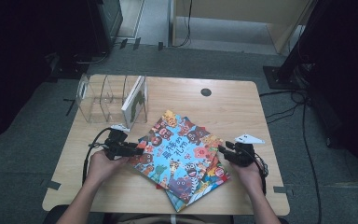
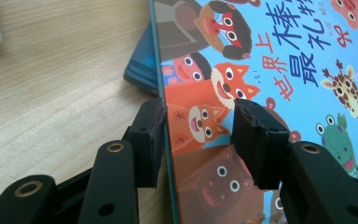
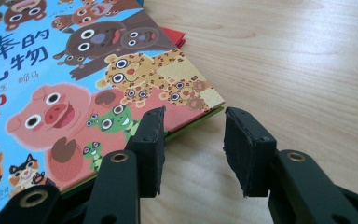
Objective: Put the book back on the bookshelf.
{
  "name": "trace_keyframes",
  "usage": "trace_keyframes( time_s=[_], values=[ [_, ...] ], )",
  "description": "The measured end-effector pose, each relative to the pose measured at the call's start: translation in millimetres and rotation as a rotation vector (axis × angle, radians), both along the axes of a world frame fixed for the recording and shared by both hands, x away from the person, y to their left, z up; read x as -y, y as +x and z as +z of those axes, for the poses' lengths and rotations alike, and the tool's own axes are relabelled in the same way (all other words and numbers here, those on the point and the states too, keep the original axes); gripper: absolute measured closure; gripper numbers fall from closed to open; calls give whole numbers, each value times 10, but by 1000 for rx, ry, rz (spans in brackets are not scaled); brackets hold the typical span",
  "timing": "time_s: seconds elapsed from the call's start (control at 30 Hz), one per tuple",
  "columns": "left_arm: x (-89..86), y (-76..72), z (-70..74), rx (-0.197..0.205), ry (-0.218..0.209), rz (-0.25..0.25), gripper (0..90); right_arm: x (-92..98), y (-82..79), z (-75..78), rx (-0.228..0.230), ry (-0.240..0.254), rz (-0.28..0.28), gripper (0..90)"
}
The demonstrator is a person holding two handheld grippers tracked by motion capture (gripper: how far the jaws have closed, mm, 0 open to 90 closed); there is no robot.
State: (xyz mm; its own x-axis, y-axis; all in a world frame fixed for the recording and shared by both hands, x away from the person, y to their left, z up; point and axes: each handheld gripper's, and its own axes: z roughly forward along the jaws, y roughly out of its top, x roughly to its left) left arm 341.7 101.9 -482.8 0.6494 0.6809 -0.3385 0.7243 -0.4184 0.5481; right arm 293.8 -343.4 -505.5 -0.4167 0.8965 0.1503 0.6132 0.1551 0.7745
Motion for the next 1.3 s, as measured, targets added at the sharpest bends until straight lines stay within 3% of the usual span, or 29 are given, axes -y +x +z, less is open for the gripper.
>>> trace_keyframes(
  time_s=[0.3, 0.53, 0.8, 0.93, 1.07, 1.13, 1.3],
  values=[
    [44, -86, 12, 8, 15, 2, 539, 14, 94, 2, 5, -8, 3, 594],
    [92, -163, 16, 7, 18, 19, 543, 33, 191, -5, -4, 15, -13, 611],
    [146, -265, 13, 32, 21, 35, 542, 31, 292, -1, -2, 10, -19, 630],
    [90, -277, 35, 47, 38, 25, 566, 24, 309, 7, 4, -2, -16, 629],
    [-75, -276, 89, 67, 54, 59, 558, 21, 310, 12, 8, 6, -14, 646],
    [-183, -259, 98, 65, 38, 85, 556, 18, 301, 17, 3, 2, -7, 650],
    [-321, -180, 23, 56, 62, 113, 558, 32, 260, 53, -12, 5, -13, 689]
  ],
)
